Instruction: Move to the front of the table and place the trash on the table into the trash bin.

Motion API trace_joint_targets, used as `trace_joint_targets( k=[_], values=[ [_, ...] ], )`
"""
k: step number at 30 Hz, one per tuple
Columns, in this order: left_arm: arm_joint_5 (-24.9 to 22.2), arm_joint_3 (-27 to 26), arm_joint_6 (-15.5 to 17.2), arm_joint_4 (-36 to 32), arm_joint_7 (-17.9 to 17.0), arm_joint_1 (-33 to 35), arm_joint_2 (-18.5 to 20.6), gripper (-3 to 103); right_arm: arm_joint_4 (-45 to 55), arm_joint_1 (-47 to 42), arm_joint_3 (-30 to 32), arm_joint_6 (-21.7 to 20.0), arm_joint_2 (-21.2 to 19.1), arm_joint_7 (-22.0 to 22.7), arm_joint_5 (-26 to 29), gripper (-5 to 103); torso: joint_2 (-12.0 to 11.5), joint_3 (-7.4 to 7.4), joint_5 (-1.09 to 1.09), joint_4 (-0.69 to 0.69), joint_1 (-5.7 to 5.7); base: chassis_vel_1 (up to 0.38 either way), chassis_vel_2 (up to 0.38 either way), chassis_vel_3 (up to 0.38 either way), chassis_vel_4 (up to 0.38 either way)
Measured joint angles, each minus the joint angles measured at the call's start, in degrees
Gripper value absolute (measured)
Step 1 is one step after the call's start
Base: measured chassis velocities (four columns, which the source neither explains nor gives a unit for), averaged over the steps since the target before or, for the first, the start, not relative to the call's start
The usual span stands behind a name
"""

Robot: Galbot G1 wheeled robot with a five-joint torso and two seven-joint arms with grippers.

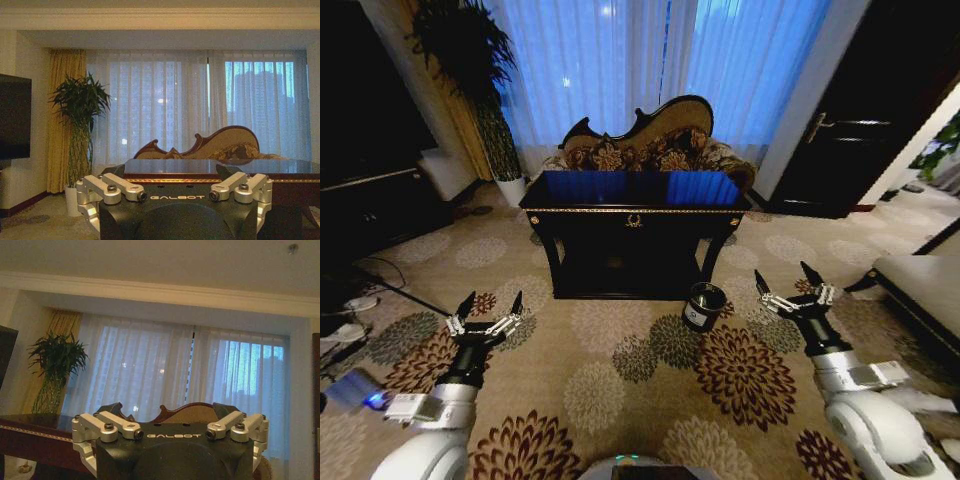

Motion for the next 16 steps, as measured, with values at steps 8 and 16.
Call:
trace_joint_targets(
  k=[8,16],
  values=[
    [0.0,0.0,0.0,0.0,0.0,-0.01,0.0,100,0.0,0.02,0.0,0.0,0.0,0.0,0.0,100,-0.01,0.02,0.01,0.02,0.03,0.059,-0.061,-0.053,0.069],
    [0.0,0.0,0.0,0.0,0.0,-0.01,0.01,100,0.0,0.03,0.0,0.0,0.0,0.0,0.0,100,-0.02,0.03,-0.01,0.02,0.07,0.0,0.0,0.0,0.0]
  ],
)
